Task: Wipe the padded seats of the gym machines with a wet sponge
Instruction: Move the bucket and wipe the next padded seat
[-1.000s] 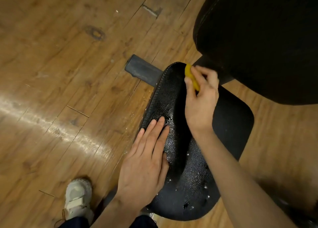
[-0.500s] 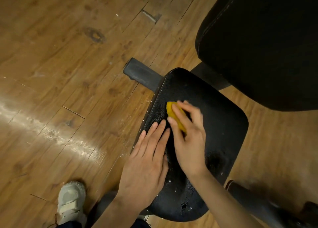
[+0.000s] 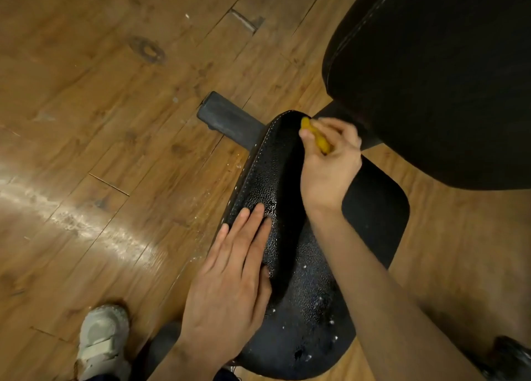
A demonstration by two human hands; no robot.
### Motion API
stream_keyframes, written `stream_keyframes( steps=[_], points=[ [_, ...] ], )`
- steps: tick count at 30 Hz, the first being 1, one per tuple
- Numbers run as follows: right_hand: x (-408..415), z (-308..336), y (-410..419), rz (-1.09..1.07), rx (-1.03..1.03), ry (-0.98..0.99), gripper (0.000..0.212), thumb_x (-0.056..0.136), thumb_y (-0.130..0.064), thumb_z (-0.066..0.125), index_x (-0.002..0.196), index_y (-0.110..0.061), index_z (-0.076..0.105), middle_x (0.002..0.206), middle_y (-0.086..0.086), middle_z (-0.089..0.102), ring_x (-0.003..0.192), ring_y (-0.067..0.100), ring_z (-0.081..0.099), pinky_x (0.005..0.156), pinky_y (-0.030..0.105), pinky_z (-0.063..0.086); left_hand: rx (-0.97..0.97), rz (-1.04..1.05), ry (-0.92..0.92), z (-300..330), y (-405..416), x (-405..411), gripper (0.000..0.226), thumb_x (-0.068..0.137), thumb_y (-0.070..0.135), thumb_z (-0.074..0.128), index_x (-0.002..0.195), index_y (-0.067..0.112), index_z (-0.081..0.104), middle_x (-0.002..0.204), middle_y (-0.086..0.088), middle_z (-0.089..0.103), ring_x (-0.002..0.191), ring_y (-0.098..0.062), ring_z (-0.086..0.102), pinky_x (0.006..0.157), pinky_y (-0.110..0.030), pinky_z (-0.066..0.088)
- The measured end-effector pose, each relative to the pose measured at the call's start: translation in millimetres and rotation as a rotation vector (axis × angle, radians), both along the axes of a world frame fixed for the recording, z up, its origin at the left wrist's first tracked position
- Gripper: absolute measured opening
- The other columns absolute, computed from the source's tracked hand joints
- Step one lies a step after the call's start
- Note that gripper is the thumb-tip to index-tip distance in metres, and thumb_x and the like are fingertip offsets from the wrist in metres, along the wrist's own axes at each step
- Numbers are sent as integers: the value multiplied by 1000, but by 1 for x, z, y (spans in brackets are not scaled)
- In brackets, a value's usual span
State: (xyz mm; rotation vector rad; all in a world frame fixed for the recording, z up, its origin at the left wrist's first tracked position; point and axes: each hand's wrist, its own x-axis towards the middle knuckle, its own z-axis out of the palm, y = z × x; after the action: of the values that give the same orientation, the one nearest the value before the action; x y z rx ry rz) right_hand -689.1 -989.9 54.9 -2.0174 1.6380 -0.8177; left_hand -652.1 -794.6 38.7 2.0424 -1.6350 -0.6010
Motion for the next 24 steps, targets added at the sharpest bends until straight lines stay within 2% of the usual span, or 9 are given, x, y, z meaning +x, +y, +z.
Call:
stream_keyframes(
  steps=[2,6,9,11,14,16,20,24],
  points=[
    [3,1,-7,29,-13,-6,26,87,-17,70,111,-7,72,112,0,62,108,13,54,88,-1,33,-3,-1,-10,0,-1,0,58,94,24,40,149,4,36,161,-8,23,150,-21,19,120,-42,22],
    [-38,10,52,170,8,49,27,87,-13,70,113,-6,70,114,0,62,111,13,54,95,8,39,8,1,-10,2,0,0,58,94,25,38,148,5,37,161,-8,24,150,-22,20,119,-42,22],
    [-18,3,17,120,-30,64,22,86,-13,71,106,-6,73,107,4,62,103,18,55,89,11,39,-1,-2,-12,2,-2,0,58,93,23,39,148,5,39,160,-8,26,149,-22,22,119,-42,23],
    [1,2,-12,72,-6,44,22,86,-14,71,106,-7,73,106,3,62,103,18,56,90,14,41,-9,0,-21,1,-2,0,58,93,23,40,148,4,38,160,-9,26,149,-22,22,119,-42,23],
    [-15,7,9,136,-28,86,23,87,-13,69,109,-8,72,108,1,62,103,13,54,89,5,36,-11,0,-23,1,-1,-1,57,94,23,40,147,3,38,160,-10,26,150,-23,21,120,-43,23],
    [-35,11,37,162,6,76,22,87,-11,70,109,-6,72,108,0,61,105,13,54,91,4,36,-15,7,-13,1,0,-1,57,94,23,38,147,3,39,160,-9,26,149,-23,22,119,-43,24],
    [-2,4,5,-13,8,-3,21,85,-10,71,106,-5,73,104,0,59,103,17,56,88,6,40,-27,7,-7,0,-1,-2,56,94,23,39,147,3,39,160,-9,26,149,-22,22,119,-43,24],
    [-17,5,-2,92,22,28,27,90,-18,67,114,-9,71,112,-2,61,109,13,57,97,23,46,-24,2,-12,1,-2,0,58,94,23,40,148,4,37,161,-9,25,150,-21,20,120,-42,22]
  ],
)
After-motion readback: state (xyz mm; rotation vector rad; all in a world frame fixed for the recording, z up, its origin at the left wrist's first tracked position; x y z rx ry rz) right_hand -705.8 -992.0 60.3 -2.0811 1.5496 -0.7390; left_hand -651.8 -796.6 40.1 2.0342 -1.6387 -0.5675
